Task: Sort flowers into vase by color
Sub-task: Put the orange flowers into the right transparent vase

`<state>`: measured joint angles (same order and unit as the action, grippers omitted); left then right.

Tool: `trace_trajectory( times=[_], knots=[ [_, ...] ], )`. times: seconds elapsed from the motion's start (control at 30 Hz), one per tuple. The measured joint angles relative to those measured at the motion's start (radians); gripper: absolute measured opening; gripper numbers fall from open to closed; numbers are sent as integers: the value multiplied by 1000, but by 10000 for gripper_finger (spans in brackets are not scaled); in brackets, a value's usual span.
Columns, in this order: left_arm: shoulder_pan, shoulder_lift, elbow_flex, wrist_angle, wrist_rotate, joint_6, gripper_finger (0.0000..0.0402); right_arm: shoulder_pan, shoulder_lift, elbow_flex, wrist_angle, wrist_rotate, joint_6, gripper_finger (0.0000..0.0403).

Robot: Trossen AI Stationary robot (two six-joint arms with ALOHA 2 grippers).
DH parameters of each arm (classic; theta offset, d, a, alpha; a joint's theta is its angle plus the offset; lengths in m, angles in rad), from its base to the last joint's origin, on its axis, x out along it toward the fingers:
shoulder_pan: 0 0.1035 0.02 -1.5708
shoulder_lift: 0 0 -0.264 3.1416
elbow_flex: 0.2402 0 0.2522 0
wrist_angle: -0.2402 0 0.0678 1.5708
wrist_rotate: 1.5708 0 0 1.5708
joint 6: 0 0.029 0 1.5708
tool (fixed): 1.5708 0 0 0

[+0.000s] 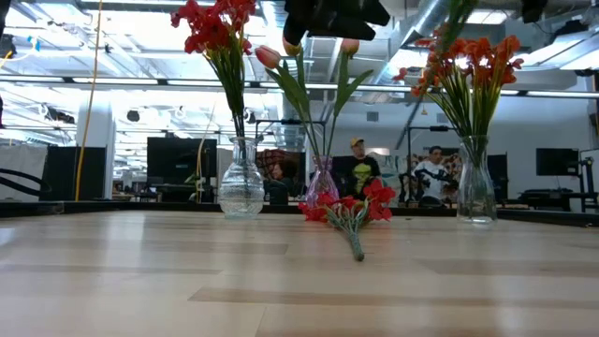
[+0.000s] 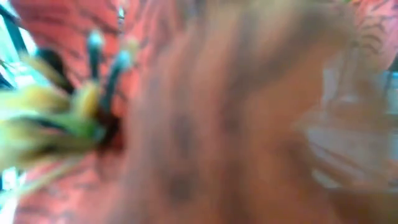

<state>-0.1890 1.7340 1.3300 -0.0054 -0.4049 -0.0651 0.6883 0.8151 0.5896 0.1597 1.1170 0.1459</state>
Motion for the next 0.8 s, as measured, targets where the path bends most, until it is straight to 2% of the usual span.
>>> trace_trajectory(
  times=[0.13,0.27,0.37,0.53,0.8],
  knots=[
    [0,0,0,-4,0,-8,164,57,-38,0,-58,78,-49,52],
    [0,0,0,-6,0,-9,164,113,-50,0,-54,165,-270,52],
    [0,0,0,-4,0,-9,164,147,-50,19,-55,274,-387,52],
    [0,0,0,-4,0,-9,164,186,-50,56,-53,443,-475,52],
    [0,0,0,-5,0,-8,164,186,-50,63,-48,455,-593,52]
  ],
)
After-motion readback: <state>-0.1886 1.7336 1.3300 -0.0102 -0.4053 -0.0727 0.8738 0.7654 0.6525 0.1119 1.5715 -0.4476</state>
